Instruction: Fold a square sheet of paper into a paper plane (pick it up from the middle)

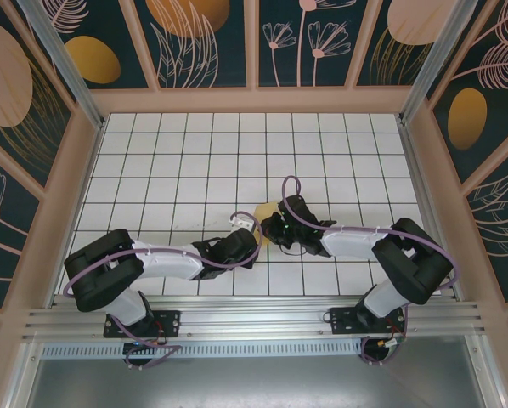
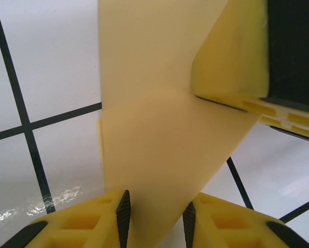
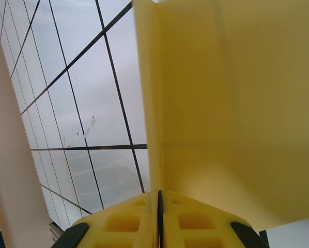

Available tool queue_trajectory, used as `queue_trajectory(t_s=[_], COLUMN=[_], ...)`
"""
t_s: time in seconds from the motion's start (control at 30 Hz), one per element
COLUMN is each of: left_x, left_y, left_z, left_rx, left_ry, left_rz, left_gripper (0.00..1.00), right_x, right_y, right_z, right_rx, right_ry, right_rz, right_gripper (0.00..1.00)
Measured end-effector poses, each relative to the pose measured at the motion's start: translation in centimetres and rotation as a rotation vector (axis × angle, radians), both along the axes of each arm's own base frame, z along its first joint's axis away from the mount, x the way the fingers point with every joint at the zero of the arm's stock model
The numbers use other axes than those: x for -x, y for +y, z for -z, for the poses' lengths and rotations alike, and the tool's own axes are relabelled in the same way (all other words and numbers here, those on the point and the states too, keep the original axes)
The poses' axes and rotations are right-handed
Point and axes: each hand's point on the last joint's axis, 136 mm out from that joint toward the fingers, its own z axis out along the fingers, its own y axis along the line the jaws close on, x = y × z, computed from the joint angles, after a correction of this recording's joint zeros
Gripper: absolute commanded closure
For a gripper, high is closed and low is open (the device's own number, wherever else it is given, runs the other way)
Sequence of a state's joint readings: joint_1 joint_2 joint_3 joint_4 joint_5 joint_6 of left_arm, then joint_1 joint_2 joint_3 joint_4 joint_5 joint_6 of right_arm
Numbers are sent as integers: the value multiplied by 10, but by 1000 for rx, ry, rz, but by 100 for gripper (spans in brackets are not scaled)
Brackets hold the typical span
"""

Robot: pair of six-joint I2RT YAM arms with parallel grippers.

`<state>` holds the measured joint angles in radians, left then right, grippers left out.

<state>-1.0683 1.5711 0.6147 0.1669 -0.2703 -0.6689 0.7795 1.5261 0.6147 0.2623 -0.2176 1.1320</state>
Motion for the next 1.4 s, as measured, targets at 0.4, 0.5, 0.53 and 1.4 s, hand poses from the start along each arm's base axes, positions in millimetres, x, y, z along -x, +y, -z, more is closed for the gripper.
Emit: queue_trajectory(t_s=[0.4, 0.5, 0.53, 1.4], left_x=[0, 0, 1, 8], left_y=[2, 2, 1, 1], left_z=[1, 2, 3, 5], left_rx=[-7, -8, -7, 317], left_ry=[3, 5, 7, 172], left_rz=[-6, -5, -4, 70], left_gripper=[91, 93, 93, 91], right_x=[2, 3, 3, 16], right_y=[-2, -4, -5, -43], right_z=[4, 6, 7, -46], right_rx=[22, 39, 47, 7], right_ry=[13, 8, 5, -244], right_rz=[-6, -16, -19, -179], right_gripper=[79, 71, 67, 81])
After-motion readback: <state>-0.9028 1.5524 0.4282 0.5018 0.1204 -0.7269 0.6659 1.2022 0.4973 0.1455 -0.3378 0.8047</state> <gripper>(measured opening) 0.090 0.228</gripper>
